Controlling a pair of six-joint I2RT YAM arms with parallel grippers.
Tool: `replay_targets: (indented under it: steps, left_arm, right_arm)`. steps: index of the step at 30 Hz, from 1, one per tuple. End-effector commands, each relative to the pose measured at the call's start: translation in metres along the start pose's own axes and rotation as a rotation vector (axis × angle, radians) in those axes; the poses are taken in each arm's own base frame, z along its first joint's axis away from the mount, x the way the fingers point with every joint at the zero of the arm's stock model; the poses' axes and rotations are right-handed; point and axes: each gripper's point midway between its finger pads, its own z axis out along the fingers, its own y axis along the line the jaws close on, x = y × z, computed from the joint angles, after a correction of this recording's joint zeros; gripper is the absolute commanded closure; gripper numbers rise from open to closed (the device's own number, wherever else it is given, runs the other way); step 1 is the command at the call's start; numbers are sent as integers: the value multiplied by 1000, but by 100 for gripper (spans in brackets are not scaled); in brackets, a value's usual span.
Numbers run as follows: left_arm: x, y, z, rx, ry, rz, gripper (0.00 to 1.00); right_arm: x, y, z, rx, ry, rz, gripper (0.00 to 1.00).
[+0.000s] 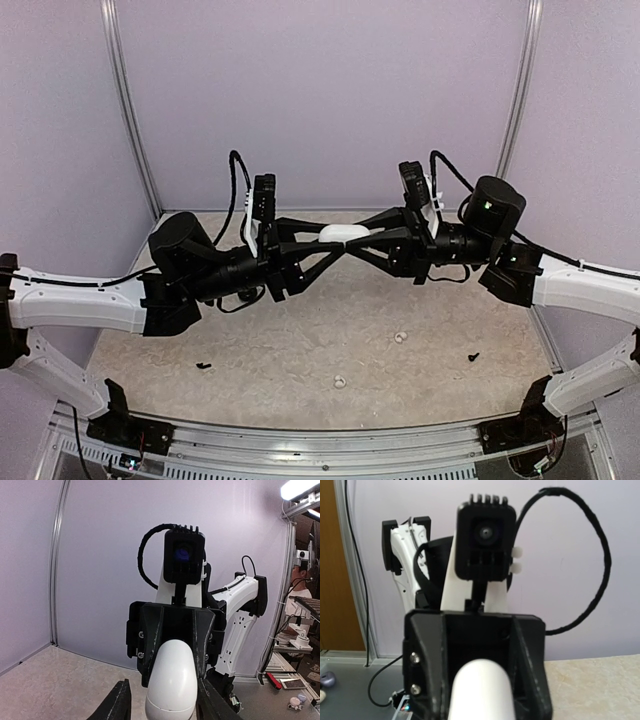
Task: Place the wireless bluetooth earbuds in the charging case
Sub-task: Pass from the right arm to the left
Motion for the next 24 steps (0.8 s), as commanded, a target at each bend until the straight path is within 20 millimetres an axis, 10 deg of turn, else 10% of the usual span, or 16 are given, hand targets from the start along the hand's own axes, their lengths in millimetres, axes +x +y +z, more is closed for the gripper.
replay_targets:
  steps: [1,7,17,24]
  left_arm:
    - [-13,-4,3,19,-55,-1,55]
    - [-11,-3,3,12,-53,-4,46]
    - [-11,-2,-2,19,-44,14,72]
    - [-11,-5,-7,47,0,39,81]
  right_arm:
    - [-12,3,-5,20,-46,-20,89]
    - [-14,3,-6,30,-54,-19,89]
    - [-14,3,-8,34,-42,-19,85]
    - [-3,-5,-17,44,10,19,50]
